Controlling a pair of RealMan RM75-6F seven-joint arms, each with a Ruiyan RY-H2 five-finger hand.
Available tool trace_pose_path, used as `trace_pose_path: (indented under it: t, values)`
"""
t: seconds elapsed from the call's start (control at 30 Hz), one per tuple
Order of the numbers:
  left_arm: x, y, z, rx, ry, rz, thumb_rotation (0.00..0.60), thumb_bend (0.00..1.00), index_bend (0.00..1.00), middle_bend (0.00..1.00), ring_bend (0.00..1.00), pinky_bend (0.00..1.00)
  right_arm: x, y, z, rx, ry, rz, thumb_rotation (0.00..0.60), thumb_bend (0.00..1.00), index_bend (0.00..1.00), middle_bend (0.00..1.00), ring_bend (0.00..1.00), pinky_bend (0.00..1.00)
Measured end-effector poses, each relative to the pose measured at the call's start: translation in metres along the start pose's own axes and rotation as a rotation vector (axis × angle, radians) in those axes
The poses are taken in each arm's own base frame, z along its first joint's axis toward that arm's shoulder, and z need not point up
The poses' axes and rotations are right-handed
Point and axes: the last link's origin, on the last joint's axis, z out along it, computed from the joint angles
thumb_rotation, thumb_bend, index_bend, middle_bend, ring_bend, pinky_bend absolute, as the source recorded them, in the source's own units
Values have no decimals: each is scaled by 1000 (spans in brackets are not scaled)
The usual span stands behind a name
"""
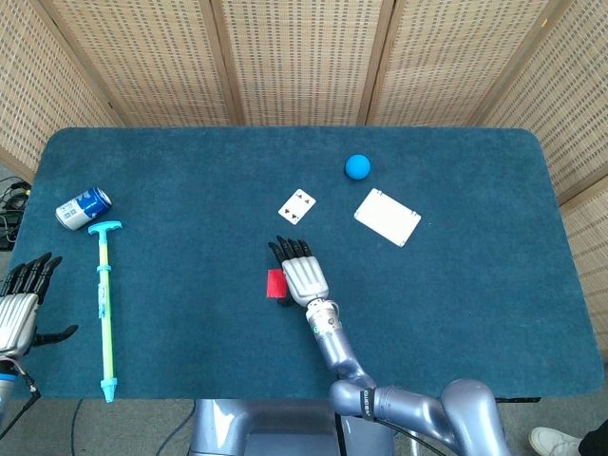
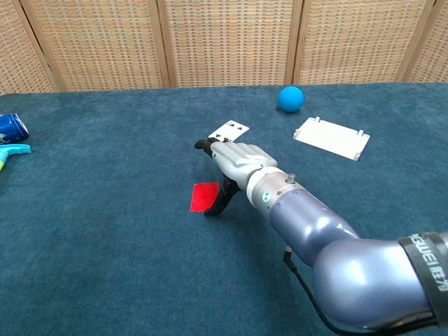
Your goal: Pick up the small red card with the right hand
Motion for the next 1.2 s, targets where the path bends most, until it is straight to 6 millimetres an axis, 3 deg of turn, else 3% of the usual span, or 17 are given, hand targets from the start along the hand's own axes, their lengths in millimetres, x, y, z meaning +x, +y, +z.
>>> trace_pose_path:
  t: [0.13,0.23,0.77,1.0,1.2]
  values:
    - [-1,0,1,0,-5,0,600,48,0,0,0,0,-2,0,2,5,20,-20,600,527,52,0,0,0]
    - [-1,1,1,-3,-6,-1,600,48,0,0,0,0,0,-2,3,15,45,-20,600,570,67,0,0,0]
    - [-2,6,-1,-18,-10,5,600,49,0,0,0,0,24,1,-10,39,108,-4,600,556,63,0,0,0]
    - [-2,6,-1,-19,-11,6,600,49,0,0,0,0,17,12,-17,13,47,-12,600,503,60,0,0,0]
    - [-2,6,-1,-19,-9,4,600,49,0,0,0,0,12,8,-23,14,17,10,600,492,56,0,0,0]
